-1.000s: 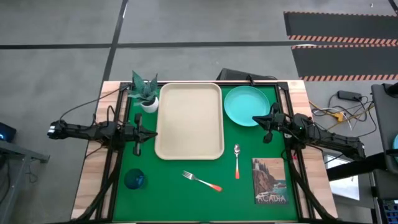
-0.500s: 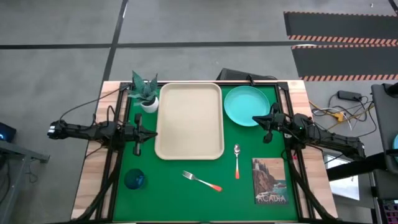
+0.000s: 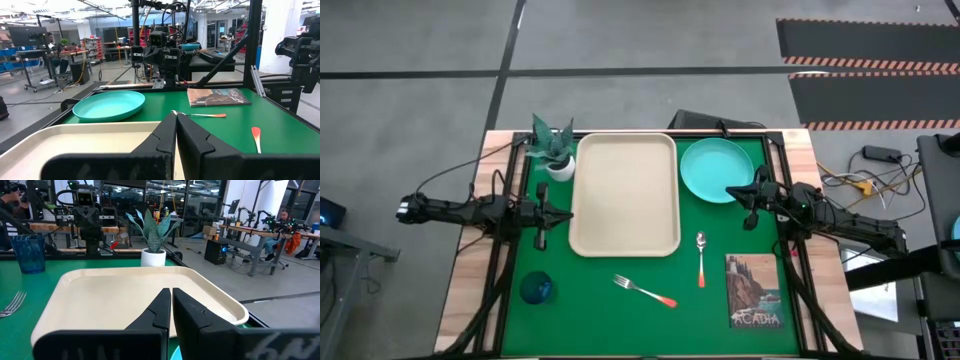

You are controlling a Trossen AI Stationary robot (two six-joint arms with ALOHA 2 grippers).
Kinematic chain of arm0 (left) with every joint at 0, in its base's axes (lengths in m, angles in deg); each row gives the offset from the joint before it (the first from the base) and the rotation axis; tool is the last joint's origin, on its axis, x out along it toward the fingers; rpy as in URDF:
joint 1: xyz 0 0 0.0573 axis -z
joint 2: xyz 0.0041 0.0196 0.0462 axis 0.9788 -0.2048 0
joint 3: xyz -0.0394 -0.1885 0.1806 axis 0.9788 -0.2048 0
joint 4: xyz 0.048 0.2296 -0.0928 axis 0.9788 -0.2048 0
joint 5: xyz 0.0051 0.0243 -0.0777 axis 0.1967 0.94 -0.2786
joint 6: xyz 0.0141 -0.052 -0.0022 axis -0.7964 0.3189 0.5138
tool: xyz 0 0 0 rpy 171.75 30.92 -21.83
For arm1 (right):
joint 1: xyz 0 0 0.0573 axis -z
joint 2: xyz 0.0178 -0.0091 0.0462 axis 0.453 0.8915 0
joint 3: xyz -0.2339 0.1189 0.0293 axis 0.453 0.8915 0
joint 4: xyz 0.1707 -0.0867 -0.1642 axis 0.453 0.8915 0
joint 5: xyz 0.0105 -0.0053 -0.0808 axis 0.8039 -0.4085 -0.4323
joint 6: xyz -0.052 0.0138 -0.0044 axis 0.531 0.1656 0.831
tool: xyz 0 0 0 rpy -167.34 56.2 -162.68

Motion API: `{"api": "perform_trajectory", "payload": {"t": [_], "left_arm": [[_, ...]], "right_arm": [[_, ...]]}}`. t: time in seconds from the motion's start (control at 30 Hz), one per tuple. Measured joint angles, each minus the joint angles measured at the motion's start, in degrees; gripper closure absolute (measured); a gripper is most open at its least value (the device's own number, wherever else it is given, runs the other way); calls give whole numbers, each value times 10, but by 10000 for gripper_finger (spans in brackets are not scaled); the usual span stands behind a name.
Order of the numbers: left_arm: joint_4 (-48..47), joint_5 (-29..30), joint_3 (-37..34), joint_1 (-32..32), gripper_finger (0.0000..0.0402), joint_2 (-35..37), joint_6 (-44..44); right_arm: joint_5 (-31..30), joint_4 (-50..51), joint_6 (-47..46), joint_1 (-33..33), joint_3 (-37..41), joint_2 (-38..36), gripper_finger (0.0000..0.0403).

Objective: Pick and place plate/cup/fork/spoon on tray

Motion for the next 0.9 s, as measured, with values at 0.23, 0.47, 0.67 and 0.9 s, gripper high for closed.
{"api": "perform_trajectory", "payload": {"t": [0.23,0.47,0.67,0.9], "left_arm": [[0,0,0,0,402,0,0],[0,0,0,0,402,0,0],[51,-2,0,0,402,-4,108],[164,-2,0,0,402,-12,151]], "right_arm": [[0,0,0,0,0,0,392],[0,0,0,0,0,0,392],[0,0,-6,0,0,0,392],[0,-26,-108,0,0,0,392]]}}
